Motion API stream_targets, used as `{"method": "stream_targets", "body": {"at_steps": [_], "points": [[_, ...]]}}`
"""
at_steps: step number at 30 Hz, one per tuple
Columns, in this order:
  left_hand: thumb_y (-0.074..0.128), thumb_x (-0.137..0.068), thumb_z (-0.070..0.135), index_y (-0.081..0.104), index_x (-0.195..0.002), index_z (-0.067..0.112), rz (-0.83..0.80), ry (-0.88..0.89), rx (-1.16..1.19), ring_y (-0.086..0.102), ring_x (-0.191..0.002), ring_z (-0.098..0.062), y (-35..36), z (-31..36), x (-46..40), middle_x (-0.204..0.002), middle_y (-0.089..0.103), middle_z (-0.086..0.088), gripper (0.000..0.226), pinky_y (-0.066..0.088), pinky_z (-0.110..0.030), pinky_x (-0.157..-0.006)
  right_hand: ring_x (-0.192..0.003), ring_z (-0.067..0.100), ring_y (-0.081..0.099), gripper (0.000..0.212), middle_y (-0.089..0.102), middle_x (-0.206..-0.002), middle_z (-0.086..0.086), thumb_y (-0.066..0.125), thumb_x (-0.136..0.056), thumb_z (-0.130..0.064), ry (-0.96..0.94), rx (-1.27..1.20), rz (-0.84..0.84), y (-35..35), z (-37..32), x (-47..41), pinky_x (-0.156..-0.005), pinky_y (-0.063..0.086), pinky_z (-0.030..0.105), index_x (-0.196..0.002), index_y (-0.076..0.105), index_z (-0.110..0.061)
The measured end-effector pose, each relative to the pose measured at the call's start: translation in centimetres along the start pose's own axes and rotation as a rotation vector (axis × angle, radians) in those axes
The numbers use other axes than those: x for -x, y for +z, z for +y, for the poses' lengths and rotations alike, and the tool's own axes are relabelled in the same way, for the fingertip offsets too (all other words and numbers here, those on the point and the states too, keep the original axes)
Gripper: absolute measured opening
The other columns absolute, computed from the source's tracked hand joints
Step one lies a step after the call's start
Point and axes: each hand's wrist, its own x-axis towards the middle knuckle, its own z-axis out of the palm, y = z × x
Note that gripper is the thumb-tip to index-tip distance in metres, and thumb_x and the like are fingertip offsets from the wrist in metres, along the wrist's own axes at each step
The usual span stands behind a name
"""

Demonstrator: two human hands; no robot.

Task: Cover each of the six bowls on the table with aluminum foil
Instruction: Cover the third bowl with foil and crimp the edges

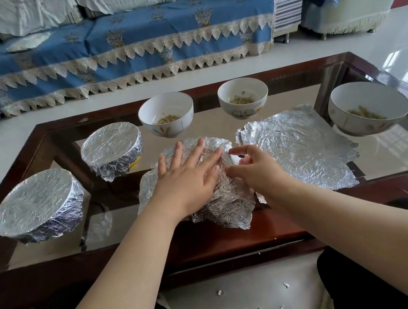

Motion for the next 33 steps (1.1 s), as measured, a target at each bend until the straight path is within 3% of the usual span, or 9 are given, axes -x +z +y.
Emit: {"method": "stream_targets", "body": {"at_steps": [3,5,6,8,14,18,22,28,33], "points": [[0.007,-0.103,0.056,-0.007,-0.149,0.059,-0.001,0.000,-0.003,-0.025,-0.149,-0.026,0.0,0.0,0.0,-0.161,-0.022,0.019,0.049,-0.015,-0.055,-0.119,-0.083,0.012,0.060,0.042,0.045,-0.127,0.006,0.067,-0.087,-0.020,-0.027,0.138,0.005,-0.1,-0.4,0.2,-0.057,0.049,0.020,-0.126,0.055,-0.031],[0.007,-0.103,0.055,-0.006,-0.150,0.058,0.004,-0.004,-0.005,-0.024,-0.149,-0.027,-0.1,0.1,-0.1,-0.161,-0.021,0.018,0.049,-0.015,-0.055,-0.119,-0.116,0.024,0.054,0.045,0.035,-0.143,0.007,0.063,-0.088,-0.027,-0.099,0.359,0.047,0.0,-0.3,0.1,-0.091,0.052,0.036,-0.131,0.052,-0.035],[0.007,-0.103,0.055,-0.005,-0.151,0.057,0.008,-0.006,-0.007,-0.023,-0.150,-0.027,-0.1,0.1,-0.1,-0.162,-0.020,0.018,0.049,-0.015,-0.055,-0.119,-0.133,0.027,0.040,0.048,0.029,-0.150,0.007,0.060,-0.090,-0.029,-0.151,0.480,0.056,0.0,-0.4,0.2,-0.109,0.039,0.041,-0.136,0.049,-0.033],[0.007,-0.103,0.055,-0.004,-0.151,0.056,0.016,-0.006,-0.009,-0.022,-0.150,-0.027,-0.2,0.3,-0.3,-0.163,-0.018,0.017,0.050,-0.012,-0.056,-0.120,-0.147,0.023,0.014,0.053,0.017,-0.160,0.003,0.053,-0.095,-0.029,-0.268,0.638,0.032,0.2,-0.6,0.3,-0.120,0.016,0.038,-0.147,0.038,-0.026],[0.006,-0.102,0.055,-0.005,-0.152,0.056,0.017,-0.005,0.013,-0.019,-0.151,-0.025,-0.1,0.4,-0.6,-0.163,-0.016,0.018,0.051,-0.011,-0.055,-0.121,-0.149,0.015,0.008,0.058,0.008,-0.163,0.002,0.036,-0.100,-0.016,-0.382,0.740,-0.083,0.8,-0.5,-0.1,-0.118,0.012,0.029,-0.154,0.016,-0.013],[0.007,-0.103,0.053,-0.003,-0.156,0.046,0.025,-0.016,0.028,-0.018,-0.152,-0.023,-0.1,0.6,-0.6,-0.163,-0.015,0.020,0.054,-0.010,-0.054,-0.121,-0.150,0.015,0.004,0.057,0.004,-0.163,0.005,0.032,-0.102,-0.016,-0.448,0.818,-0.105,0.9,-0.5,-0.2,-0.117,0.005,0.024,-0.154,0.012,-0.011],[0.008,-0.104,0.051,-0.005,-0.158,0.039,0.026,-0.019,0.031,-0.018,-0.152,-0.021,-0.3,0.7,-0.6,-0.163,-0.017,0.020,0.057,-0.010,-0.053,-0.121,-0.149,0.014,0.006,0.054,0.009,-0.163,0.003,0.030,-0.104,-0.024,-0.405,0.776,-0.127,1.0,-0.5,-0.6,-0.118,0.009,0.028,-0.154,0.013,-0.013],[0.006,-0.104,0.050,-0.008,-0.156,0.042,0.019,-0.012,0.020,-0.021,-0.150,-0.021,-0.1,0.9,-0.5,-0.162,-0.019,0.020,0.054,-0.012,-0.052,-0.121,-0.143,0.022,0.030,0.055,0.028,-0.158,0.007,0.034,-0.103,-0.023,-0.266,0.599,-0.127,1.4,-0.4,-1.0,-0.109,0.028,0.028,-0.154,0.016,-0.014],[0.007,-0.105,0.049,-0.006,-0.157,0.042,0.032,-0.013,0.015,-0.017,-0.152,-0.021,-0.1,0.8,-0.6,-0.163,-0.017,0.019,0.054,-0.011,-0.052,-0.121,-0.133,0.016,0.043,0.049,0.043,-0.149,0.003,0.036,-0.102,-0.018,-0.265,0.465,-0.103,1.4,-0.4,-0.9,-0.089,0.030,0.015,-0.151,0.029,-0.019]]}}
